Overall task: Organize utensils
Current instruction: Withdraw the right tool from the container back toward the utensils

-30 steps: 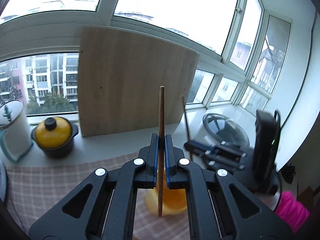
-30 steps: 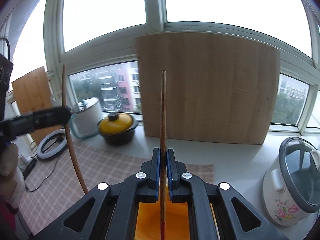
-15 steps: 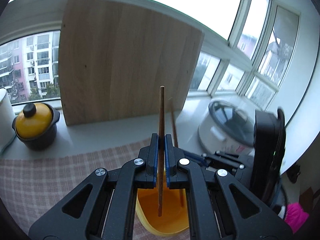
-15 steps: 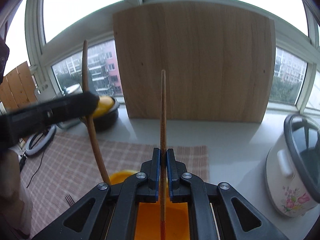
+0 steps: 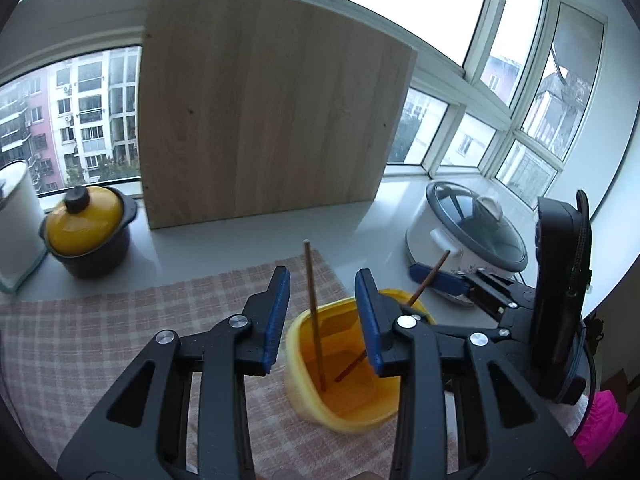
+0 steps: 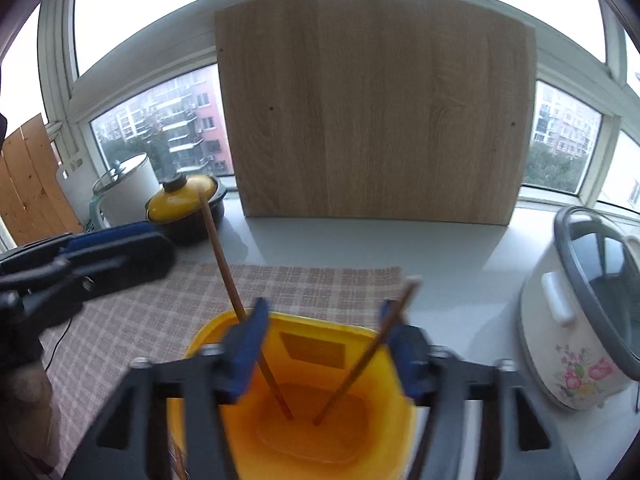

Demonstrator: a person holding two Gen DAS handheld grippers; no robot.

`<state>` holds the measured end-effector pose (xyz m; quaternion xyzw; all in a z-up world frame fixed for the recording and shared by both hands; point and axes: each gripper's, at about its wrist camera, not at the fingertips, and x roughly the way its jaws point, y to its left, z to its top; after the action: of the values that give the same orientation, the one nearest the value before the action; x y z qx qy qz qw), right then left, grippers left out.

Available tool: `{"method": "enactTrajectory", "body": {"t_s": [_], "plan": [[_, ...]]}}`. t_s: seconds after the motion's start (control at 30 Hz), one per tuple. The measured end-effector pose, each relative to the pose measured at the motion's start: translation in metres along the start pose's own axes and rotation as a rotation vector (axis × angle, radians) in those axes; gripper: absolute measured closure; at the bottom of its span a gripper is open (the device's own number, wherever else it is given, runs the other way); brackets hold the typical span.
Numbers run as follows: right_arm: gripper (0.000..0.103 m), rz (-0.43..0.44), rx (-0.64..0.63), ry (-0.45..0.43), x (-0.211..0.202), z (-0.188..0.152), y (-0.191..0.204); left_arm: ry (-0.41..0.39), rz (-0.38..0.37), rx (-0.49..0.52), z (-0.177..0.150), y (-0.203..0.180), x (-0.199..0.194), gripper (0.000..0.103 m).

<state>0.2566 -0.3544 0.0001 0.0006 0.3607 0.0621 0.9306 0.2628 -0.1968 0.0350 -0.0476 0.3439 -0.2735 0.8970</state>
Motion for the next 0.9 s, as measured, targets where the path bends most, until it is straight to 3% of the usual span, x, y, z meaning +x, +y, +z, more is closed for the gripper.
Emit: {"method": "enactTrajectory", "body": {"t_s": [0.17,0.3,0.37,0.5,0.7,0.9], "plan": [[0.036,-0.021,0.019,-0.014,-0.022,-0.001,0.004,-0.053,0.034,0.036,-0.006,0.006,-0.046,0.070],[0.026,-0.036,-0.003,-0.024,-0.036,-0.001,0.019,-0.088,0.058,0.067,-0.016,0.017,-0.084,0.069],[0.026,-0.050,-0.016,-0.029,-0.044,-0.003,0.028,-0.095,0.072,0.073,-0.022,0.023,-0.097,0.069],[0.021,-0.062,0.002,-0.044,-0.055,-0.010,0.043,-0.107,0.079,0.089,-0.035,0.037,-0.117,0.051],[0.017,-0.092,0.024,-0.047,-0.065,-0.020,0.058,-0.107,0.090,0.087,-0.057,0.059,-0.132,0.043],[0.014,-0.146,-0.012,-0.050,-0.075,-0.019,0.075,-0.115,0.083,0.101,-0.078,0.071,-0.147,0.041]]}}
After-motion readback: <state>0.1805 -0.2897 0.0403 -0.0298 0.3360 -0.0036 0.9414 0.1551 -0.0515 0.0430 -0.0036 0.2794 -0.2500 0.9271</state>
